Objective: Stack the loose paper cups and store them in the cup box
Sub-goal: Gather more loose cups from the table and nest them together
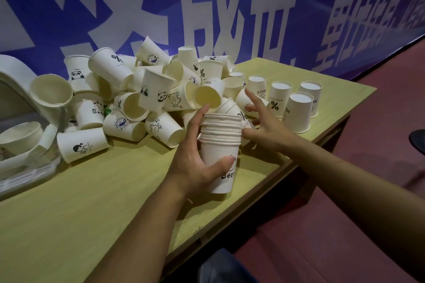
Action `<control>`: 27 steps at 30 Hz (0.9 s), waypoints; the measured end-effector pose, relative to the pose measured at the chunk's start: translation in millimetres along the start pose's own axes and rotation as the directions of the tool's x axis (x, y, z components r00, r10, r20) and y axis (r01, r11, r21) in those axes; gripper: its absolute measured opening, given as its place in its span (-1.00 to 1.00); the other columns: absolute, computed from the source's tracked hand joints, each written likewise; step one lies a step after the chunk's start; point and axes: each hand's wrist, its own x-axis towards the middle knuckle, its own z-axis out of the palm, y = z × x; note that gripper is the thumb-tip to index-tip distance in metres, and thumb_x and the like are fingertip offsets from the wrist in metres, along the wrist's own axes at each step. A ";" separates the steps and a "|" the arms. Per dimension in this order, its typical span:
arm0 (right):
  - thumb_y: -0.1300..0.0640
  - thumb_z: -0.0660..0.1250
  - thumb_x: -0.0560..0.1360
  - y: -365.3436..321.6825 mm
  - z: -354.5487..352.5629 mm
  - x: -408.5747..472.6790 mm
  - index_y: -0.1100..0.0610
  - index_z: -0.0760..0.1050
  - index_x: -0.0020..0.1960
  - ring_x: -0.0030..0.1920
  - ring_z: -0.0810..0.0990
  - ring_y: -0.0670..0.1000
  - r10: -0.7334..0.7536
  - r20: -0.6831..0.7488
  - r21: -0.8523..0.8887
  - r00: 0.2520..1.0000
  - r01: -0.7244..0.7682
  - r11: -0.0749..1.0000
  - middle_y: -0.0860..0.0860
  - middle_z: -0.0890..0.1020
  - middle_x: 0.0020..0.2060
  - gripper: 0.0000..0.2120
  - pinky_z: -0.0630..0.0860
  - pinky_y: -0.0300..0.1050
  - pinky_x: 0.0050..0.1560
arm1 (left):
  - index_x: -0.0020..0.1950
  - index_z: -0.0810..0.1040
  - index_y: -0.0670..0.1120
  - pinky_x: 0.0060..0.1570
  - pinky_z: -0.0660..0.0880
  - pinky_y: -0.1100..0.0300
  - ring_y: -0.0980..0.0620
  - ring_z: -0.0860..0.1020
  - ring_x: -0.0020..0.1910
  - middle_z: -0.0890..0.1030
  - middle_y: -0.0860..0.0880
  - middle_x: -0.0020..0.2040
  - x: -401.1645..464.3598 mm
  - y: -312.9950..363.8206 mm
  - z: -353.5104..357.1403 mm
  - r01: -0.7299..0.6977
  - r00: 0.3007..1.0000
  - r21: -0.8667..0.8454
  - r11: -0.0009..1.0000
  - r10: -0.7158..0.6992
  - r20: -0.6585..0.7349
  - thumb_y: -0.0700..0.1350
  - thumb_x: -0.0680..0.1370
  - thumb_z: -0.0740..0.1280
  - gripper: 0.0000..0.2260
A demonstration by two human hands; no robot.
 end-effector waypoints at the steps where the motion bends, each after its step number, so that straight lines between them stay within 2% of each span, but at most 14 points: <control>1: 0.09 0.45 0.48 -0.7 0.5 0.6 -0.26 -0.14 0.57 -0.01 0.53 -0.09 0.008 0.029 -0.004 1.000 -0.008 1.000 0.10 0.31 0.46 -0.05 0.53 -0.26 -0.10 | 0.50 0.07 0.42 0.20 0.58 -0.05 0.14 0.53 0.26 0.41 0.16 0.41 -0.1 0.1 0.1 0.004 1.000 0.008 1.000 -0.004 0.004 0.22 0.25 0.48 -0.09; 3: 0.11 0.44 0.50 -3.9 0.4 3.2 -0.25 -0.19 0.57 0.04 0.57 -0.09 0.015 0.060 0.026 0.998 -0.017 1.000 0.10 0.42 0.39 -0.03 0.52 -0.26 -0.01 | 0.49 0.08 0.44 0.21 0.58 -0.07 0.14 0.53 0.27 0.41 0.19 0.41 0.0 -0.1 -0.5 0.008 1.000 0.006 1.000 -0.008 0.004 0.22 0.25 0.49 -0.09; 6: 0.14 0.45 0.48 -7.0 -1.6 6.6 -0.27 -0.19 0.56 0.11 0.60 -0.02 0.028 0.060 0.066 0.998 -0.032 0.997 0.09 0.54 0.25 -0.02 0.55 -0.07 0.14 | 0.49 0.08 0.46 0.21 0.58 -0.05 0.18 0.53 0.26 0.40 0.25 0.39 0.0 -1.2 -1.7 0.019 1.000 0.003 1.000 -0.019 0.011 0.21 0.24 0.49 -0.09; 9: 0.19 0.44 0.47 -7.2 -5.5 3.7 -0.26 -0.12 0.56 0.07 0.62 0.03 0.023 0.009 0.123 1.000 -0.024 0.992 0.07 0.52 0.21 -0.04 0.58 -0.05 0.11 | 0.47 0.06 0.52 0.22 0.57 0.00 0.21 0.52 0.26 0.41 0.24 0.39 -0.1 0.4 -2.8 0.022 0.999 0.034 0.999 -0.023 0.029 0.23 0.24 0.47 -0.09; 12: 0.28 0.41 0.48 -9.1 -11.6 -1.7 -0.25 -0.05 0.57 0.04 0.61 0.04 -0.009 -0.113 0.247 0.994 0.037 0.968 -0.02 0.47 0.13 -0.08 0.62 -0.11 0.02 | 0.45 0.00 0.56 0.20 0.57 0.07 0.23 0.54 0.22 0.45 0.24 0.36 0.2 2.4 -2.9 0.027 0.998 0.059 0.998 -0.031 0.062 0.26 0.24 0.45 -0.09; 15: 0.22 0.42 0.47 -15.9 -14.8 -4.1 -0.31 0.01 0.53 0.10 0.59 0.03 -0.067 -0.194 0.319 0.979 0.128 0.939 -0.04 0.44 0.18 -0.12 0.63 -0.06 0.02 | 0.48 0.00 0.53 0.21 0.58 0.02 0.18 0.55 0.24 0.45 0.20 0.39 0.2 2.6 -2.7 0.037 0.995 0.053 0.998 -0.042 0.094 0.25 0.25 0.46 -0.07; 17: 0.15 0.42 0.42 -23.8 -14.4 -5.6 -0.33 0.08 0.50 0.14 0.56 0.00 -0.107 -0.202 0.309 0.973 0.167 0.936 -0.09 0.45 0.19 -0.16 0.63 -0.05 0.04 | 0.50 -0.01 0.51 0.21 0.58 0.04 0.20 0.54 0.24 0.43 0.27 0.37 -0.5 3.4 -3.7 0.045 0.993 0.046 0.998 -0.050 0.106 0.24 0.25 0.46 -0.05; 19: 0.19 0.44 0.44 -31.8 -14.2 -6.1 -0.28 0.12 0.49 0.14 0.55 -0.03 -0.128 -0.208 0.287 0.970 0.185 0.940 -0.09 0.46 0.20 -0.20 0.63 -0.09 0.00 | 0.51 -0.02 0.49 0.22 0.57 0.06 0.21 0.54 0.25 0.42 0.30 0.37 -0.3 3.8 -5.5 0.053 0.992 0.038 0.998 -0.057 0.113 0.23 0.25 0.47 -0.04; 23: 0.21 0.44 0.45 -45.1 -14.7 -3.6 -0.24 0.14 0.47 0.15 0.54 0.02 -0.106 -0.262 0.304 0.959 0.186 0.934 0.00 0.43 0.21 -0.23 0.65 -0.07 0.00 | 0.55 -0.01 0.44 0.20 0.58 -0.05 0.14 0.56 0.24 0.44 0.19 0.40 0.9 3.3 -7.9 0.070 0.989 0.025 0.997 -0.072 0.130 0.22 0.25 0.48 -0.01; 25: 0.22 0.41 0.47 -50.9 -12.6 -4.9 -0.23 0.17 0.47 0.13 0.56 0.03 -0.069 -0.234 0.397 0.970 0.160 0.904 0.02 0.44 0.21 -0.26 0.64 -0.01 0.06 | 0.54 -0.06 0.46 0.20 0.58 -0.05 0.14 0.56 0.23 0.44 0.15 0.40 0.5 4.4 -7.3 0.077 0.989 0.030 0.997 -0.080 0.121 0.23 0.24 0.49 0.02; 27: 0.20 0.34 0.54 -56.0 -4.4 -9.7 -0.20 0.24 0.47 0.12 0.60 -0.01 -0.090 -0.156 0.414 0.984 0.148 0.898 0.01 0.49 0.21 -0.39 0.62 0.02 0.12 | 0.51 -0.19 0.49 0.18 0.59 -0.04 0.14 0.57 0.20 0.46 0.13 0.36 0.0 5.6 -6.4 0.086 0.992 0.045 0.995 -0.090 0.093 0.24 0.23 0.50 0.08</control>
